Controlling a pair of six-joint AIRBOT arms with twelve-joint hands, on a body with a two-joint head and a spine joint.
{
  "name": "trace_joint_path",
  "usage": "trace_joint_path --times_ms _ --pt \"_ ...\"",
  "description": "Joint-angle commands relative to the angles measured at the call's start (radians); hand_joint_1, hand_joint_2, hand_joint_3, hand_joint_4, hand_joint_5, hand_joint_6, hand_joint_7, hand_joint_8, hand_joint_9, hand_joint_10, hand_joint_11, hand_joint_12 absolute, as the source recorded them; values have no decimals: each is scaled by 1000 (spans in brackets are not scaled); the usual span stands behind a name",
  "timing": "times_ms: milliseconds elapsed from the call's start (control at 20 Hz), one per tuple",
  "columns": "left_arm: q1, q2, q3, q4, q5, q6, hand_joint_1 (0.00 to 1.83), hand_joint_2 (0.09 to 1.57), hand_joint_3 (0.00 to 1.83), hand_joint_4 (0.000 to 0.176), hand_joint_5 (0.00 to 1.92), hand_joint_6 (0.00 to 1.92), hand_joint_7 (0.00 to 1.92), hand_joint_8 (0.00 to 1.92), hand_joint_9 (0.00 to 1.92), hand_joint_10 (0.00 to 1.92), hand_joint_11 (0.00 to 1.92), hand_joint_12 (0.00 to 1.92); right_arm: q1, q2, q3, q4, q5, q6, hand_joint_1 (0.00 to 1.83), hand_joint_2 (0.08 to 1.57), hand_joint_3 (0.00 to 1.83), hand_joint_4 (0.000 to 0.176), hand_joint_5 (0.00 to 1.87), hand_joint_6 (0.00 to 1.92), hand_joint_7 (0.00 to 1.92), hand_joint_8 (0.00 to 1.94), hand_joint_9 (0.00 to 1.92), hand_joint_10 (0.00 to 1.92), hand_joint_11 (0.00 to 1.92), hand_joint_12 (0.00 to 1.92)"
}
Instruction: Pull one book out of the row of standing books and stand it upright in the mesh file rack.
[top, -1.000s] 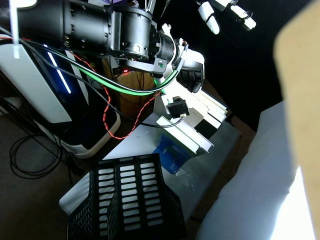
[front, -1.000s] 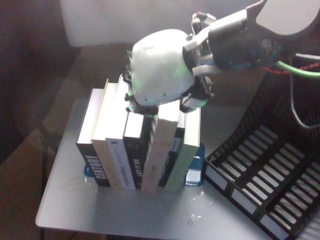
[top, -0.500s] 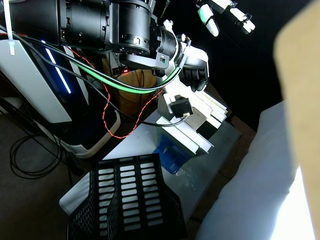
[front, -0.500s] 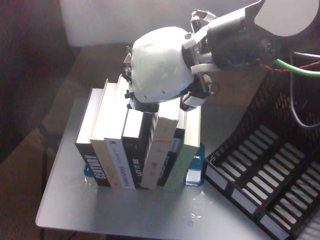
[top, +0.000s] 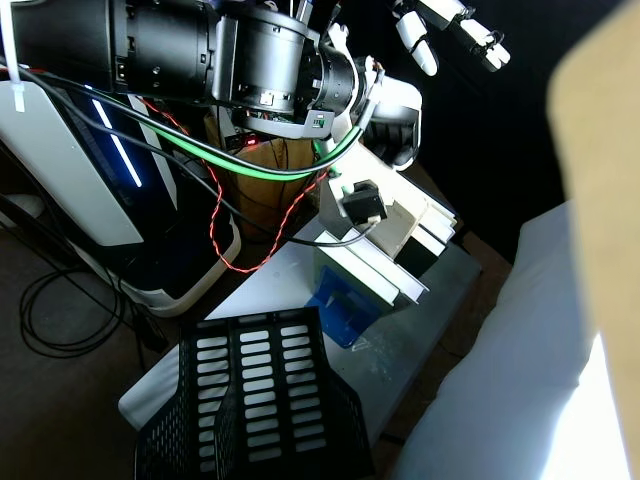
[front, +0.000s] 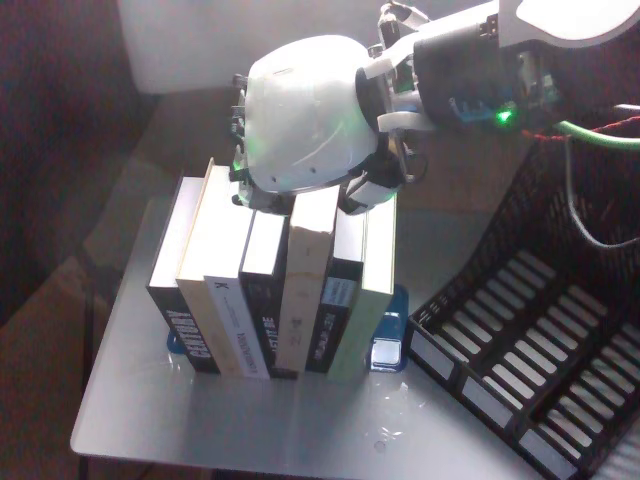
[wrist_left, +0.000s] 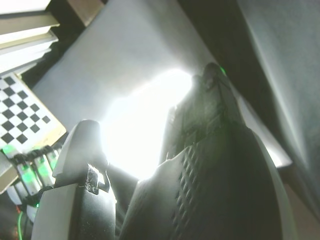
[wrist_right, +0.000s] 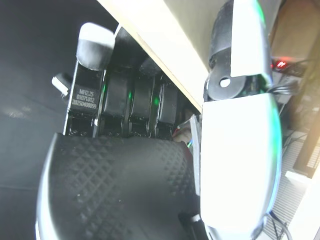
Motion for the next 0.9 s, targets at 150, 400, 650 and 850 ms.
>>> trace_joint_path --times_ms 150,400,650,850 --pt "26 1 7 -39 -139 -17 610 1407 0 8 93 1 0 0 0 0 0 0 16 16 1 -45 -53 -4 1371 1153 0 0 938 789 871 1206 891 1511 857 1823" --pt "43 1 7 -54 -153 -24 602 1413 2 0 86 0 0 0 0 0 0 0 16 20 -2 -79 -97 -4 1365 1148 0 0 926 1056 872 1013 853 1417 681 1719" --pt "39 3 0 -57 -160 -28 622 1403 0 0 108 7 1 0 0 0 0 0 15 20 -3 62 -35 -4 1365 1138 0 0 877 1133 971 988 861 1327 660 1623" --pt "36 1 -1 -57 -157 -28 619 1404 0 0 108 6 0 0 0 0 0 0 0 28 3 -65 -84 57 1370 1133 0 0 876 1166 987 946 856 1295 639 1594"
